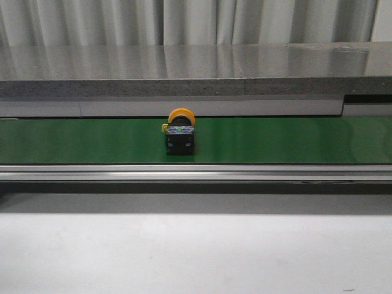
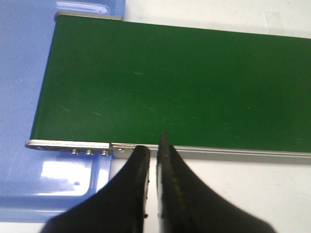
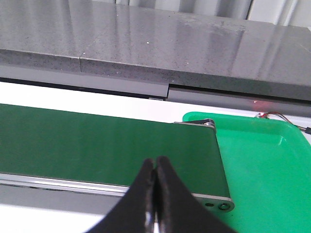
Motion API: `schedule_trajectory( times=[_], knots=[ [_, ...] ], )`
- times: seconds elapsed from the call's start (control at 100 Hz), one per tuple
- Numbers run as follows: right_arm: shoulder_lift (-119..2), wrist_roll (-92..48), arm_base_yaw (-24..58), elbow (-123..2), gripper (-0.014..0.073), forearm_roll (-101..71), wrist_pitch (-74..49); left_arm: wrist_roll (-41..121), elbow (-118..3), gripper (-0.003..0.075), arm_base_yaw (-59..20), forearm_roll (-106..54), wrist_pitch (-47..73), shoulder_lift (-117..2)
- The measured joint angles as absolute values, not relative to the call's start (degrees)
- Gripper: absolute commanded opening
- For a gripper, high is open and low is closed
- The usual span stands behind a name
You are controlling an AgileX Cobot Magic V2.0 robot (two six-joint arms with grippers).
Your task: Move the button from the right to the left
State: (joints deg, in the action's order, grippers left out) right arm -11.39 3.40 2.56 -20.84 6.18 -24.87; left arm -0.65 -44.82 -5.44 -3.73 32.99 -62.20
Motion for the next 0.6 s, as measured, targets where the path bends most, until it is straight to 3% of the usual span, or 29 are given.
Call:
schedule_trajectory(
  times=[0.17,0.26,0.6],
  knots=[
    [-11.39,3.40,2.56,-20.84,-0.0068,6.18,-24.87,-0.65,-44.84,0.0483,-5.44,-3.84,32.44,-62.20],
    [-11.39,3.40,2.56,-20.84,-0.0068,6.18,-24.87,-0.65,-44.84,0.0603,-5.44,-3.94,32.14,-62.20],
    [-11.39,3.40,2.56,-20.84,-0.0068,6.18,-24.87,-0.65,-47.57,0.0622,-7.04,-5.95,32.13,-63.39]
  ],
)
